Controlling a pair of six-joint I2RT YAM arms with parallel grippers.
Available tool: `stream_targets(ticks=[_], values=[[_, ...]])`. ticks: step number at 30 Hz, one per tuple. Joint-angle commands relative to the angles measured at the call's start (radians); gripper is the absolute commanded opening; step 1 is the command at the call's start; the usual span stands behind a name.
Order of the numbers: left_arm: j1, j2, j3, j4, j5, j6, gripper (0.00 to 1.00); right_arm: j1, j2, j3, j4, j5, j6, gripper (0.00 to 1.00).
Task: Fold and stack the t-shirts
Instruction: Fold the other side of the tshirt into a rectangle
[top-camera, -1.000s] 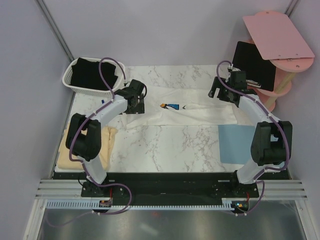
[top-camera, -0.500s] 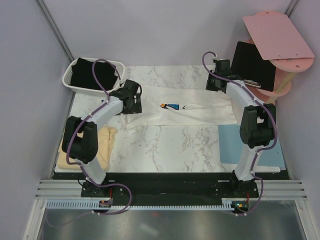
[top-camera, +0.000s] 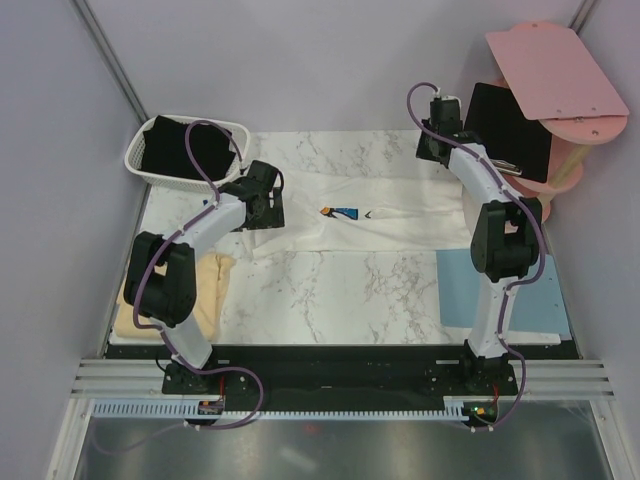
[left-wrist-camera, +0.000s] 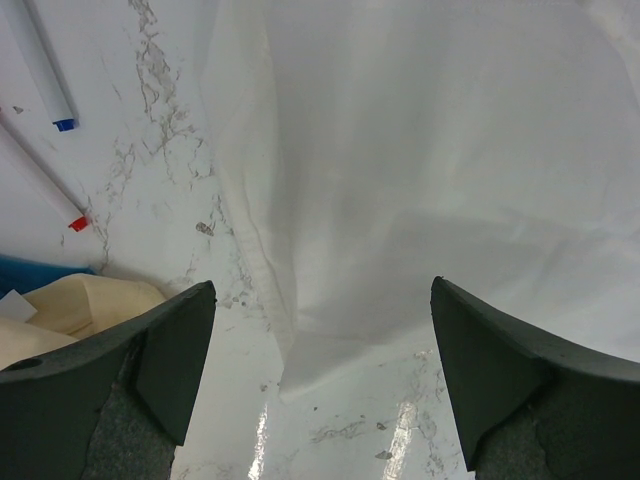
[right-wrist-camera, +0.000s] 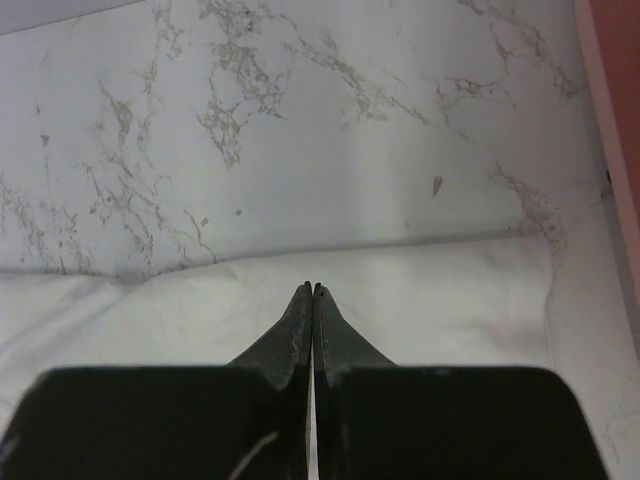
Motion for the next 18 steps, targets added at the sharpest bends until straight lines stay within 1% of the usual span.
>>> stream_targets(ticks=[1, 5, 8, 14, 18], values=[[-0.001, -0.031, -0.013, 0.032, 0.008, 0.014, 0.95, -0.032, 0.023, 0.045, -0.051, 0.088, 0.033, 0.00], [-0.001, -0.026, -0.016, 0.036, 0.008, 0.014, 0.94, -0.080, 0.004, 0.007, -0.071, 0.109, 0.056, 0.00], [-0.001, -0.020, -0.016, 0.036, 0.010, 0.013, 0.94, -0.117, -0.013, -0.013, -0.077, 0.088, 0.062, 0.00], [-0.001, -0.012, -0.019, 0.038, 0.010, 0.010, 0.94, -0.121, -0.036, -0.015, -0.088, 0.116, 0.061, 0.00], [-0.001, -0.017, -0.021, 0.038, 0.008, 0.008, 0.94, -0.123, -0.037, -0.004, -0.087, 0.065, 0.059, 0.00]])
